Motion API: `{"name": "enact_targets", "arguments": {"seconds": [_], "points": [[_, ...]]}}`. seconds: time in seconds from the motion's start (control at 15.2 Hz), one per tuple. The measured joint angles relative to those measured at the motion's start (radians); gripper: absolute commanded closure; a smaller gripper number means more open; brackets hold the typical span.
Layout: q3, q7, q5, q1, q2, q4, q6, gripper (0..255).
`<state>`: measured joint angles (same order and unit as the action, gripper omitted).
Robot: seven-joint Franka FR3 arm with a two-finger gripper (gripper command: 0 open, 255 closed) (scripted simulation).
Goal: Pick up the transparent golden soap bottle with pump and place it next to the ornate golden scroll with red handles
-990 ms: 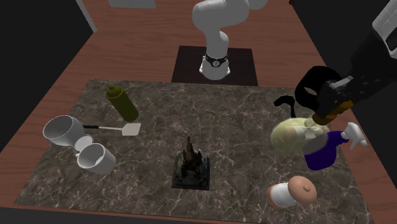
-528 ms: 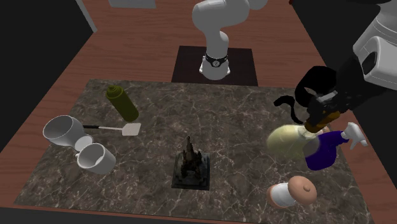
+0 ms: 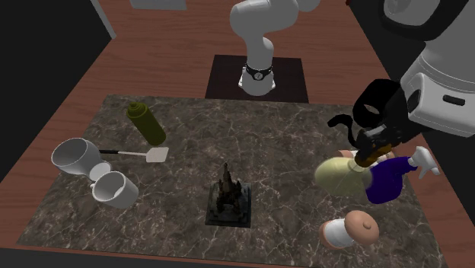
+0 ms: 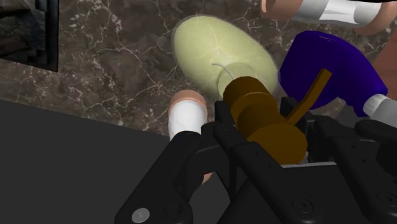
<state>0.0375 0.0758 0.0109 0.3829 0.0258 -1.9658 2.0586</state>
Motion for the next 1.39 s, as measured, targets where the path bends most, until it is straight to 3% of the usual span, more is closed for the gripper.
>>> {"name": "enact_targets", "arguments": {"seconds": [0.66,0.73,1.12,1.39], "points": [[0.0,0.002,0.001,0.0,0.019,-0.046,0.065,255],[0.0,0.002,0.001,0.0,0.019,-0.046,0.065,0],[0.0,0.002,0.001,0.0,0.019,-0.046,0.066,0],[0.002,0.003,0.0,0.002,-0.009,0.016,-0.023,0]]}}
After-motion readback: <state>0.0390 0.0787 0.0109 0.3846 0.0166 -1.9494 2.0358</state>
